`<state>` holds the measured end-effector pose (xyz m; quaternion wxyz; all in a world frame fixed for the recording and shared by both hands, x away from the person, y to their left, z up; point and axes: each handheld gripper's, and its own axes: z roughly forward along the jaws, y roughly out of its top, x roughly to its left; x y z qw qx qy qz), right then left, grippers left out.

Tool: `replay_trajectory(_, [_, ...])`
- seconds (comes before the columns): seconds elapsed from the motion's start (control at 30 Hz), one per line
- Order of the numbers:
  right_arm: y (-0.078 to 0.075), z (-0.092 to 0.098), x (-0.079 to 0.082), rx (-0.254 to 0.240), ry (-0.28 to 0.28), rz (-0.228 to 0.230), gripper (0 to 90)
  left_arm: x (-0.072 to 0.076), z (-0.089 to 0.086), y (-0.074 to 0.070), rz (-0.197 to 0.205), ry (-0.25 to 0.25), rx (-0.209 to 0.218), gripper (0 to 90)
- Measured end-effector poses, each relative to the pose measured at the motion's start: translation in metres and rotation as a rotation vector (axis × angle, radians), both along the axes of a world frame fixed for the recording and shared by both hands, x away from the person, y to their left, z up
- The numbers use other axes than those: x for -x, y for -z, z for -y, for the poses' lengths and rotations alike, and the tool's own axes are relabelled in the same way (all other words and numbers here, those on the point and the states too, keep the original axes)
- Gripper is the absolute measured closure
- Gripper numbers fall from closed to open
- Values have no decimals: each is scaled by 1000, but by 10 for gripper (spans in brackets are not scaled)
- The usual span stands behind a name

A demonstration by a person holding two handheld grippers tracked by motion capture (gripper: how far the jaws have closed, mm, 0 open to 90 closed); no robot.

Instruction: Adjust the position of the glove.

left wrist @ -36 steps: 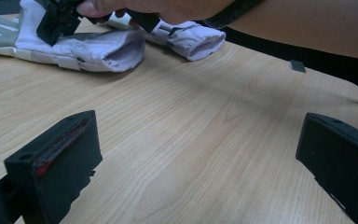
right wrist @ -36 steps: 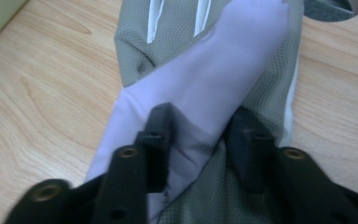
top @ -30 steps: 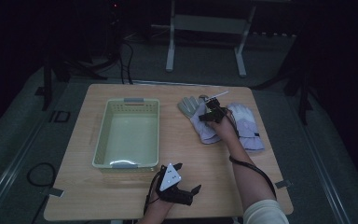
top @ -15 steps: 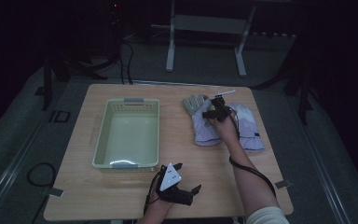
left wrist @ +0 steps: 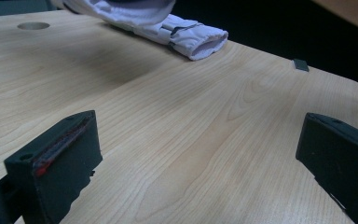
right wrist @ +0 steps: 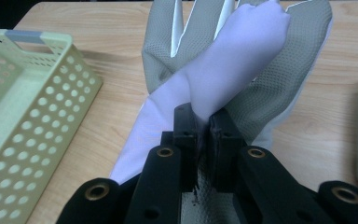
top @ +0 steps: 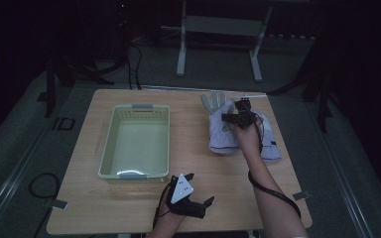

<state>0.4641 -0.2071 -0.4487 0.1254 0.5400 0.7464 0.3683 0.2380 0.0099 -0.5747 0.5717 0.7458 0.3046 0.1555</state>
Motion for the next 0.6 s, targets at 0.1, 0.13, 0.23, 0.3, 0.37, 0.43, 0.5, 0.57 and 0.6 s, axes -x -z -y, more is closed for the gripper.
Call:
replay_trajectory(0.1, [-8, 1, 13, -1, 20, 24, 837, 1, 0, 0, 8, -7, -6, 1])
replay_trajectory(0.13, [-10, 2, 17, -5, 24, 29, 836, 1, 1, 0, 11, -8, -7, 1])
replay_trajectory(0.23, [-13, 2, 28, 1, 28, 49, 836, 1, 1, 0, 13, -10, -10, 1])
replay_trajectory(0.3, [-13, 3, 36, -4, 30, 57, 836, 1, 1, 0, 14, -8, -9, 1])
replay_trajectory(0.37, [-11, 2, 42, -10, 29, 56, 835, 1, 1, 0, 17, -8, -10, 1])
replay_trajectory(0.43, [-8, 2, 48, -11, 31, 52, 835, 2, 1, 0, 22, -6, -13, 1])
replay_trajectory(0.5, [-7, 1, 51, -3, 30, 51, 835, 2, 1, 0, 25, -3, -14, 1])
replay_trajectory(0.57, [-5, 1, 53, -3, 33, 51, 835, 2, 1, 0, 27, -2, -18, 1])
replay_trajectory(0.6, [-3, 1, 55, 1, 34, 53, 835, 3, 2, 0, 31, -3, -21, 1])
